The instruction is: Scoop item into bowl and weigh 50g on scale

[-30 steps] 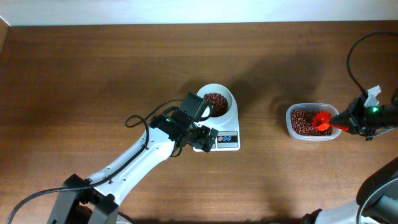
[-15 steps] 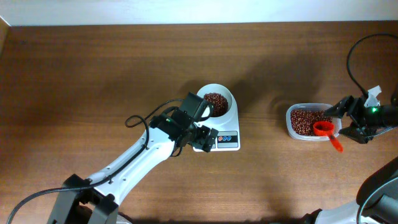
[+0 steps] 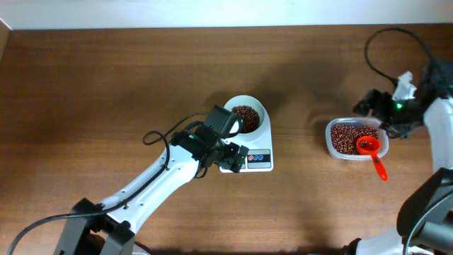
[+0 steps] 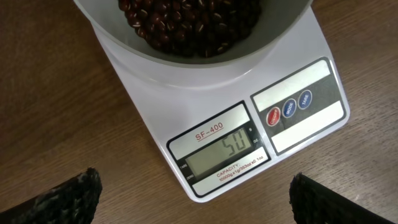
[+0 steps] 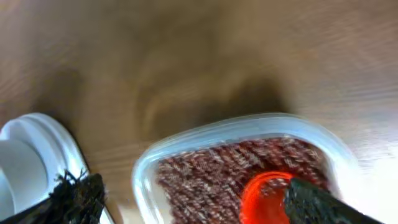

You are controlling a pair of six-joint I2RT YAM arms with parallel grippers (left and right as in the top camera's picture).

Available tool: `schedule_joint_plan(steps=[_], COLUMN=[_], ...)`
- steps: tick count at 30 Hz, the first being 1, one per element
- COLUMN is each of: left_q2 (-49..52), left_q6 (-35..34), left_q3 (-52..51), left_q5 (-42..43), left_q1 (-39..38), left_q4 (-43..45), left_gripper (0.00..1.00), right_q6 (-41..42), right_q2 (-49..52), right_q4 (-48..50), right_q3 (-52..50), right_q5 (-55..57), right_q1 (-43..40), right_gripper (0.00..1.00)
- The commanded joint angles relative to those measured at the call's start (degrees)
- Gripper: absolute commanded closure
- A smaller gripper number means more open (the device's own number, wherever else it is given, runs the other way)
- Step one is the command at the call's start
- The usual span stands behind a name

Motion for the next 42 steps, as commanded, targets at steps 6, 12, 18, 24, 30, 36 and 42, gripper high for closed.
schedule_joint_plan(steps=[6,12,18,24,30,36,42], left_q2=[-0.9,-0.9,-0.9,-0.9,-0.9,-0.9,-0.9], left_q6=[-0.5,-0.5,-0.1,-0.1,-0.1,-0.1,-0.1], left_q3=[0.5,0.5,0.3,0.3,0.3,0.3,0.3], left_q5=[-0.3,3.8,6.0,6.1,6.1,6.1,6.1], left_q1=[0.2,0.2,0.1,0.1,0.1,0.2,0.1], left_q4=[-2.1,-2.0,-2.3,-2.3,-2.3,-2.3,-2.3], left_gripper=[0.01,0.01,0.01,0.01,0.01,0.01,0.01], right_q6=[0.0,-3.1,-3.0,-3.0,-3.0,-3.0,-3.0], right_q2=[-0.1,-0.1,-0.1,-0.1,-0.1,-0.1,-0.1], right_q4=[4.3,4.3,4.5,4.5,4.5,4.5,4.5], right_q3=[-0.2,-0.2,-0.2,-0.2,-0.2,-0.2,-0.2], right_q5=[5.4,5.3,5.3,5.3,5.3,5.3,5.3], right_q1=[7.2,8.1,8.2,8.2,8.2,8.2,8.2], right_gripper=[0.03,0.01,0.01,0.01,0.01,0.01,0.01])
